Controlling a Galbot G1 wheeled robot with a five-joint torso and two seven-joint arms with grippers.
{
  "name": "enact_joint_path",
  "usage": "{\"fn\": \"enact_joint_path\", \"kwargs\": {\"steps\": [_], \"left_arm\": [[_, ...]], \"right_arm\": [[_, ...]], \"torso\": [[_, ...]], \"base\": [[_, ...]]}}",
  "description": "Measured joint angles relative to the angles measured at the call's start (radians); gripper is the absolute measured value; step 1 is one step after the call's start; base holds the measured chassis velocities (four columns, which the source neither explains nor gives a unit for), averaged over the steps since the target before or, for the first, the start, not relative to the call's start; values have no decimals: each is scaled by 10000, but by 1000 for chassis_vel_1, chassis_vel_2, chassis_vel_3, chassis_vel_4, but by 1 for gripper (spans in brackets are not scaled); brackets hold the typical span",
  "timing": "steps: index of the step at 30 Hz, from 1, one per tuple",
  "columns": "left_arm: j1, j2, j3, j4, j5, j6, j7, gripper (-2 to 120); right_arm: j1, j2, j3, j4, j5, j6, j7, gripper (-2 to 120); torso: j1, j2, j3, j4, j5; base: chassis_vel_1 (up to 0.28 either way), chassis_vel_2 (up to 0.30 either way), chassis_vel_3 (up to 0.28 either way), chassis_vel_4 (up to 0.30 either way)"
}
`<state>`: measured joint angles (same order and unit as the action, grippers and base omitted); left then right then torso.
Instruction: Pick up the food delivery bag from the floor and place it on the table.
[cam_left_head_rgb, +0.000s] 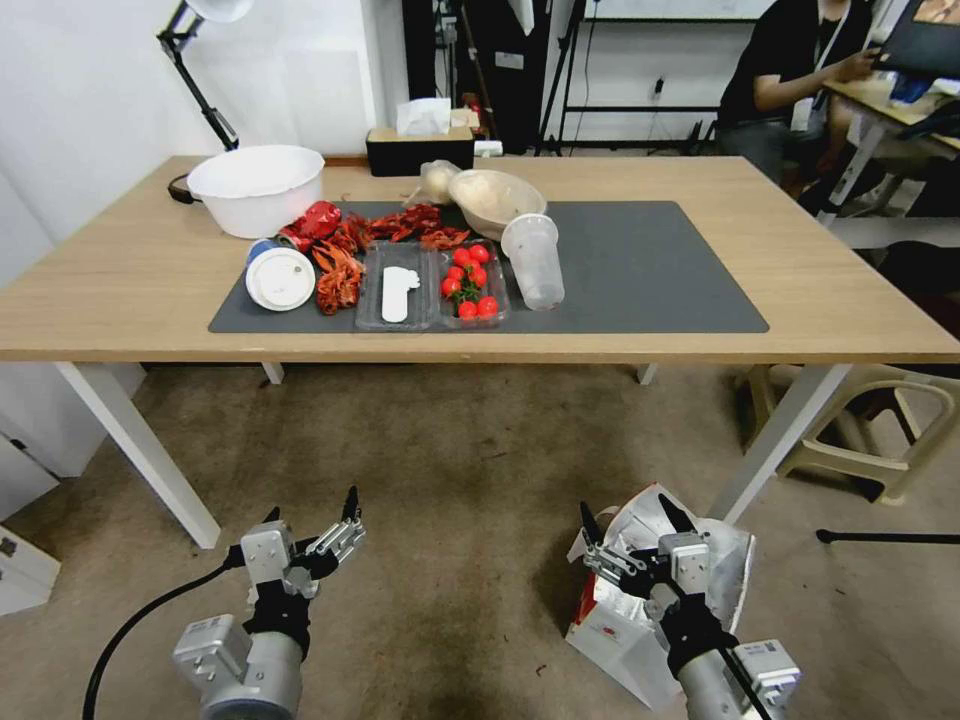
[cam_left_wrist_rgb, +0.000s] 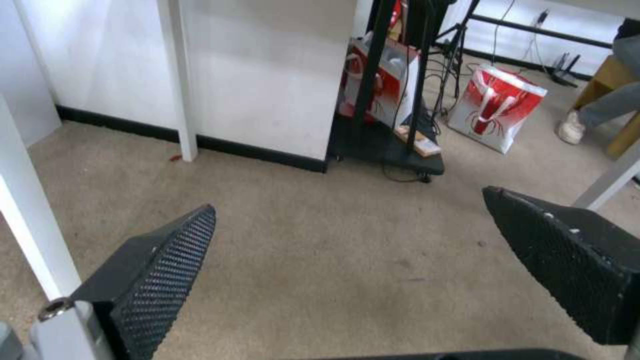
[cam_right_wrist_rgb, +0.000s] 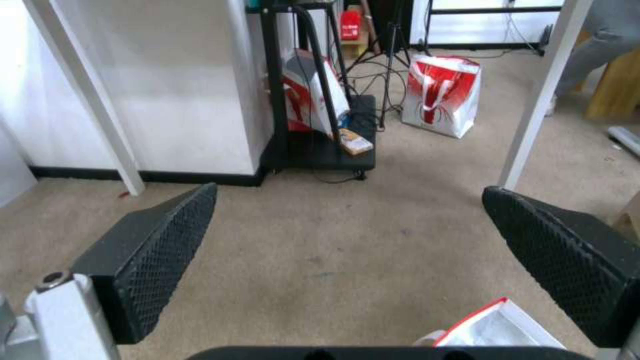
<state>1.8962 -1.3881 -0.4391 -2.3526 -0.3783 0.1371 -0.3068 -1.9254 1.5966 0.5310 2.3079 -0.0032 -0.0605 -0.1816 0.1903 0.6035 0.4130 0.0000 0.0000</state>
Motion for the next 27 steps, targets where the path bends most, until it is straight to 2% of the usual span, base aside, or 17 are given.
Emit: {"fn": "enact_joint_path", "kwargs": {"steps": [13, 21, 27], "left_arm": [[-21, -51, 8, 64, 4, -71, -17, 100], [-17, -69, 14, 82, 7, -91, 4, 100], [-15, -97, 24, 110, 40, -91, 26, 100]], "right_arm": [[36, 26, -7, -52, -21, 4, 49, 100], [36, 23, -7, -48, -18, 4, 65, 100], [23, 12, -2, -39, -18, 4, 66, 100]], "torso": [[-194, -511, -315, 0, 0], [-271, -693, -423, 0, 1], [-396, -1034, -638, 0, 0]], "base": [[0, 0, 0, 0], [0, 0, 0, 0], [0, 0, 0, 0]]}}
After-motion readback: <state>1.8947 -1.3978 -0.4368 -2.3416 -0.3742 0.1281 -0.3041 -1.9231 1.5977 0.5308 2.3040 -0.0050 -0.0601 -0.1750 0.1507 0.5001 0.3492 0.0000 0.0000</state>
